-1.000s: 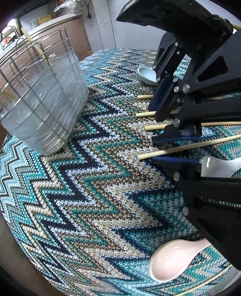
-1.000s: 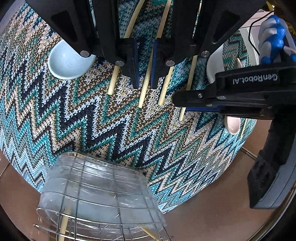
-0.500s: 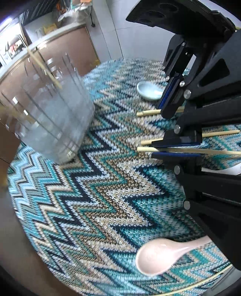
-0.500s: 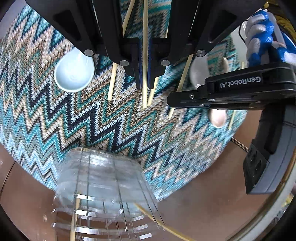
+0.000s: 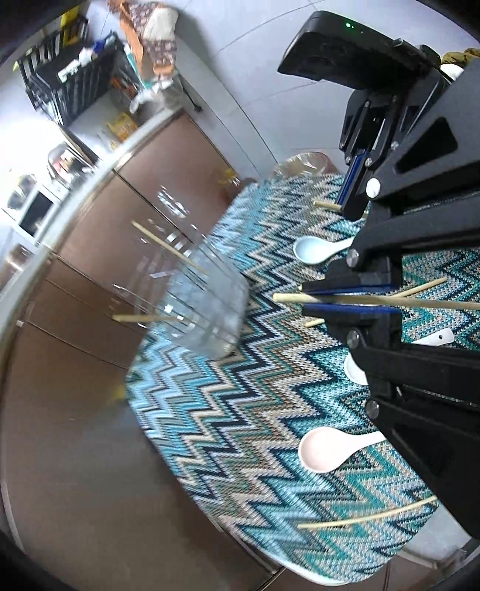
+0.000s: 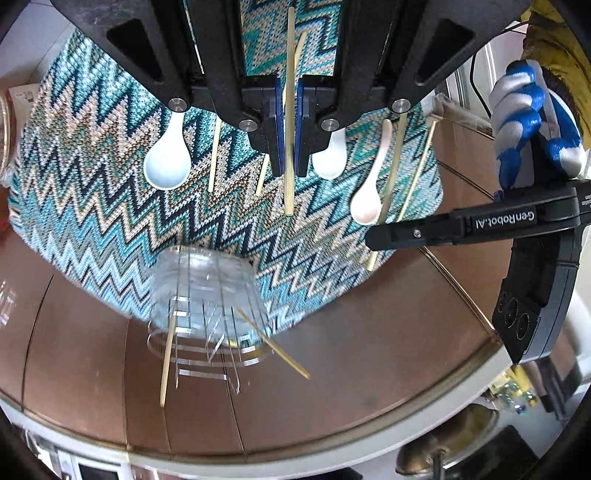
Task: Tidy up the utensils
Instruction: 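Raise the left gripper's chopstick upright while the right gripper carries its chopstick to the holder, then open the right gripper over the holder cup while the left gripper drops its chopstick in, then withdraw both open grippers from the holder back over the cloth, then lower the left gripper onto a wooden chopstick while the right gripper closes on another, then lift both held chopsticks upright and carry them over the holder cup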
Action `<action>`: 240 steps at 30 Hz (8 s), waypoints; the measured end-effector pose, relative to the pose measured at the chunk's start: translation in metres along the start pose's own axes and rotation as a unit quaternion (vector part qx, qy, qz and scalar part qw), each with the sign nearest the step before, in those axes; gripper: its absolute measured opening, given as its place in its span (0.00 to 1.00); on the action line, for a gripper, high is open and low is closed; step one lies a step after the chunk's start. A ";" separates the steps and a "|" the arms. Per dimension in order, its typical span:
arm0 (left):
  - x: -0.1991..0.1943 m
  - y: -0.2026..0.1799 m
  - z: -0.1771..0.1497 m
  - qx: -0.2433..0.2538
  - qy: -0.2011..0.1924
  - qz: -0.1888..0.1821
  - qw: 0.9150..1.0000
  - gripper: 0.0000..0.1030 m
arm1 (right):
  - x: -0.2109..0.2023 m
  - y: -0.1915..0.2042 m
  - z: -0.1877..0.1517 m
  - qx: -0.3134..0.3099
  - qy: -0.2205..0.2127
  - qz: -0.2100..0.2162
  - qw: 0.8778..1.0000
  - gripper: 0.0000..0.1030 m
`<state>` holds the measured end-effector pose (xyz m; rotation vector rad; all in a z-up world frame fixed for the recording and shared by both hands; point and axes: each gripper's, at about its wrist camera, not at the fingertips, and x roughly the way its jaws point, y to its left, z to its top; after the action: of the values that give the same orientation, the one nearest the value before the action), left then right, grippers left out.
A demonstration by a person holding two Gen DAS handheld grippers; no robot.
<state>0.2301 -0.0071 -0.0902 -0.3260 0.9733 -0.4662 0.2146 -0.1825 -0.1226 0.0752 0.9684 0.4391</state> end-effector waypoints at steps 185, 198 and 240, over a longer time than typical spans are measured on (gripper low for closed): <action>0.173 0.027 -0.026 -0.050 0.188 0.052 0.980 0.06 | 0.148 -0.085 0.004 0.068 0.148 0.010 0.987 0.06; 0.117 0.011 -0.029 -0.050 0.095 0.040 0.993 0.05 | 0.091 -0.072 -0.004 0.055 0.094 0.022 0.994 0.05; -0.141 -0.096 -0.042 0.068 -0.165 0.037 0.983 0.05 | -0.187 0.051 -0.026 -0.027 -0.191 -0.041 0.980 0.05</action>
<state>0.1049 -0.0188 0.0330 -0.2331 0.6244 -0.3940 0.0858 -0.2129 0.0213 0.0673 0.5792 0.3578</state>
